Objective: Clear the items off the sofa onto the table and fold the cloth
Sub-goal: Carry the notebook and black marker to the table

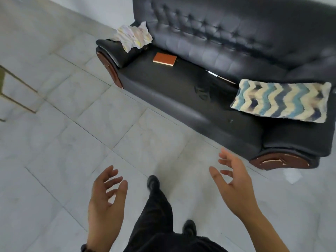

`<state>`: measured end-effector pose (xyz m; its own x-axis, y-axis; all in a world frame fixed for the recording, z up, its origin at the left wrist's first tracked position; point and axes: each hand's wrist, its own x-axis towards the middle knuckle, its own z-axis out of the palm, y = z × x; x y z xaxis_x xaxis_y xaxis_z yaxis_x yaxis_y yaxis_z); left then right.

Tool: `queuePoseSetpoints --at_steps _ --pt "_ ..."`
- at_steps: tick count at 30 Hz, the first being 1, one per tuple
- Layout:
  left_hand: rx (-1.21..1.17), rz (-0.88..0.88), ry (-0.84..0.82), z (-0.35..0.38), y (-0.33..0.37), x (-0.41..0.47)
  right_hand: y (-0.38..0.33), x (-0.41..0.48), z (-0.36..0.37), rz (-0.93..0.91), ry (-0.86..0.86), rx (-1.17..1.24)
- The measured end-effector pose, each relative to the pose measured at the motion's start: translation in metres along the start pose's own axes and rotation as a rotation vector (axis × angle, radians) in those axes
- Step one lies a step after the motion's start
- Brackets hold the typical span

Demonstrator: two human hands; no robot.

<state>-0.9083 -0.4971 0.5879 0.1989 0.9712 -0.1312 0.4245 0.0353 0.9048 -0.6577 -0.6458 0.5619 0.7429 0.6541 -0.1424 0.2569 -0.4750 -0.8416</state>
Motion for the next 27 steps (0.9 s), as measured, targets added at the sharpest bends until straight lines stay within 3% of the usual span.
queuePoseSetpoints --at_steps 7,14,20,27 --pt "0.032 0.009 -0.129 0.060 0.024 0.184 -0.034 0.154 0.055 0.095 0.047 0.007" --pt "0.127 0.185 -0.392 0.138 0.111 0.355 -0.070 0.255 0.044 0.201 0.300 0.110" --pt "0.191 0.282 -0.572 0.251 0.160 0.439 -0.055 0.340 0.023 0.302 0.495 0.192" --pt "0.183 0.313 -0.625 0.376 0.217 0.501 -0.021 0.469 -0.022 0.342 0.492 0.242"
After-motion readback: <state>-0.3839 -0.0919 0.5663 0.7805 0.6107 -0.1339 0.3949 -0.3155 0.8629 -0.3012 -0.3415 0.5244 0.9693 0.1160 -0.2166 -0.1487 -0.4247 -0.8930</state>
